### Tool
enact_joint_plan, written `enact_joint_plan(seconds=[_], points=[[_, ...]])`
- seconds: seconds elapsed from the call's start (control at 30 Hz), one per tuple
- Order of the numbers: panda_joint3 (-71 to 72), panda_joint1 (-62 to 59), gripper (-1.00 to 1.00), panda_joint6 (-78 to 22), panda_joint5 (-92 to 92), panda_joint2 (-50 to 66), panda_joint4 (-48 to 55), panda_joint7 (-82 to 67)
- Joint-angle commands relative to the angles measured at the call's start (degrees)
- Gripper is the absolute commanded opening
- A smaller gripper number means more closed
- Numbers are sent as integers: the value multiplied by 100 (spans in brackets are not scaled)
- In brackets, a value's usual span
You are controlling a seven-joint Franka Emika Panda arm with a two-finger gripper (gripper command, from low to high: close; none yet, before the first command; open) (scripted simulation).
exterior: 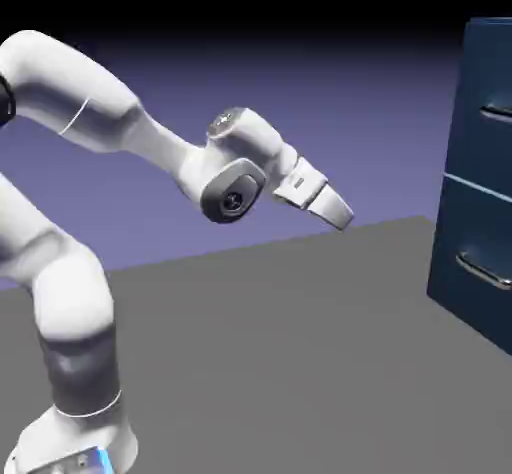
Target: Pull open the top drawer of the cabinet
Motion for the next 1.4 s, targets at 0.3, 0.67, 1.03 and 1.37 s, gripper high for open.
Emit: enact_joint_plan(seconds=[0.3,0.67,1.03,1.37], points=[[-1834,786,0,-483,2492,2035,1328,-2251],[-3852,1651,0,-1014,5233,4273,2788,-4726],[-5869,2516,0,-1545,7974,6512,4249,-7201],[-7703,3302,0,-2028,10466,8546,5576,-9451]])
